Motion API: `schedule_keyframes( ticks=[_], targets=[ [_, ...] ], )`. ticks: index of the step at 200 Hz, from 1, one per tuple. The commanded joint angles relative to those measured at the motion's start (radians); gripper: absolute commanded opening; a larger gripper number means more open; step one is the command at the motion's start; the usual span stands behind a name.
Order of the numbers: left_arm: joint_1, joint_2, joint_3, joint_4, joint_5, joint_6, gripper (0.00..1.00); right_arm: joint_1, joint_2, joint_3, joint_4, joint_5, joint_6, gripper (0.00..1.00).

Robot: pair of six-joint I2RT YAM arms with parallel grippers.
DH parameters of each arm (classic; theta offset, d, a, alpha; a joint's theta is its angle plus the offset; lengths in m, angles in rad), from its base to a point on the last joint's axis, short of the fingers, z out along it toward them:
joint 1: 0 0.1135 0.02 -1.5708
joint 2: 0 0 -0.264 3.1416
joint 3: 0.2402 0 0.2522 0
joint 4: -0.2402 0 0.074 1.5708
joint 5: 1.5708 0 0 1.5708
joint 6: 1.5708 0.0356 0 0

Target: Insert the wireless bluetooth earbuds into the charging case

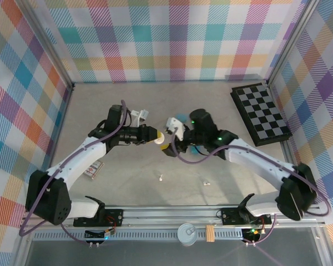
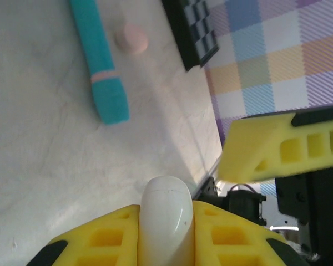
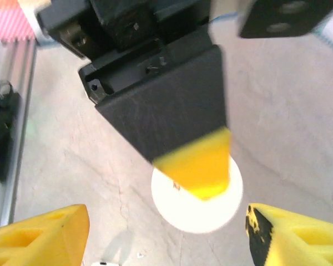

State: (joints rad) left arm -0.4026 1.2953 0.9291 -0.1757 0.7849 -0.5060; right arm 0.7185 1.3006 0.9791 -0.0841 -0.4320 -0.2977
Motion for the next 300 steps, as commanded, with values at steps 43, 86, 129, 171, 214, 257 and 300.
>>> schedule_keyframes(
  ticks=[43,86,129,171,214,257,300],
  targets=[
    [-0.009,-0.079,-0.199,0.863,-0.114,-0.339,0.14,-0.197,-0.004,-0.250,0.988,-0.320,0.972,0.58],
    [-0.058,-0.031,-0.199,1.082,-0.108,-0.400,0.16,-0.197,0.194,-0.239,1.391,-0.323,1.333,0.52],
    [-0.076,-0.038,-0.194,1.089,-0.108,-0.394,0.17,-0.191,0.291,-0.174,1.491,-0.354,1.445,0.38],
    [-0.077,-0.044,-0.196,1.075,-0.093,-0.401,0.17,-0.191,0.292,-0.153,1.491,-0.370,1.450,0.35],
    [-0.079,-0.019,-0.184,1.072,-0.080,-0.406,0.17,-0.182,0.310,-0.128,1.491,-0.384,1.462,0.30],
    [-0.084,0.010,-0.181,1.099,-0.062,-0.428,0.18,-0.182,0.321,-0.120,1.486,-0.390,1.470,0.35],
    [-0.082,-0.006,-0.191,1.085,-0.073,-0.403,0.27,-0.183,0.278,-0.129,1.354,-0.392,1.370,0.21]
  ],
)
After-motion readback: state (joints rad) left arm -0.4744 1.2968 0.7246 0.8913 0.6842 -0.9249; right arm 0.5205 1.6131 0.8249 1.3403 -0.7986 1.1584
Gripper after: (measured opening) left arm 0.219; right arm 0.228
